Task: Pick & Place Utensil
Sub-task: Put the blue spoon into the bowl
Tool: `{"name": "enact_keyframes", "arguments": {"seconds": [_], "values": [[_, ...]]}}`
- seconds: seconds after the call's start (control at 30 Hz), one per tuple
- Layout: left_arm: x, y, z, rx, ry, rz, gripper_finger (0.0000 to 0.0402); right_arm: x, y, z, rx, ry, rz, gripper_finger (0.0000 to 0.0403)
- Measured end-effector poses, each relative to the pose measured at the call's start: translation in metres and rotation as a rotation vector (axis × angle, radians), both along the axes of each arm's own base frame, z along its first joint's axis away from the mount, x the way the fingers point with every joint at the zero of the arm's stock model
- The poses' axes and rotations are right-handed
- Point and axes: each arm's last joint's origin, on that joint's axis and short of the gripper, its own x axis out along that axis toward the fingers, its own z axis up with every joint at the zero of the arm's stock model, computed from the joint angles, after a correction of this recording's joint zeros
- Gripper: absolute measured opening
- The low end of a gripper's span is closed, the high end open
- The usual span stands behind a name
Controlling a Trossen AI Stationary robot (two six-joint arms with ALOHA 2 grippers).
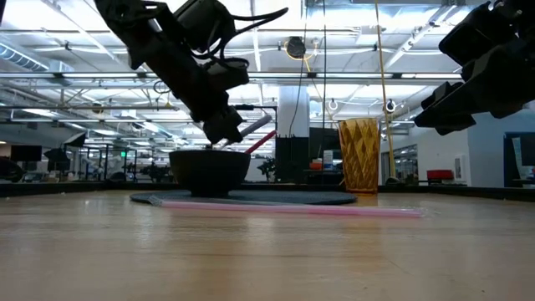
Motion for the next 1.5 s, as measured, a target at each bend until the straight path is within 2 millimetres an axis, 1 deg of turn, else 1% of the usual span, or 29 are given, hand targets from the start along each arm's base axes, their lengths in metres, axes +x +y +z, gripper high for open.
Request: {"name": "enact_keyframes", "arguments": {"seconds": [0.2, 0.37, 0.83, 1.07, 1.5], "values": [[0.000, 0.007, -0.001, -0.064, -0.016, -0.016, 0.0076, 0.000, 0.000, 0.000, 0.000, 0.000, 0.000, 0.0141], [0.000, 0.010, -0.001, -0.072, -0.019, -0.011, 0.0076, 0.000, 0.000, 0.000, 0.000, 0.000, 0.000, 0.0141], [-0.001, 0.011, -0.002, -0.082, -0.027, -0.003, 0.0076, 0.000, 0.000, 0.000, 0.000, 0.000, 0.000, 0.0141], [-0.006, 0.017, -0.006, -0.133, 0.000, 0.042, 0.0076, 0.000, 0.000, 0.000, 0.000, 0.001, 0.000, 0.0141], [-0.006, 0.017, -0.007, -0.153, -0.001, 0.033, 0.0081, 0.000, 0.000, 0.000, 0.000, 0.001, 0.000, 0.0141]]}}
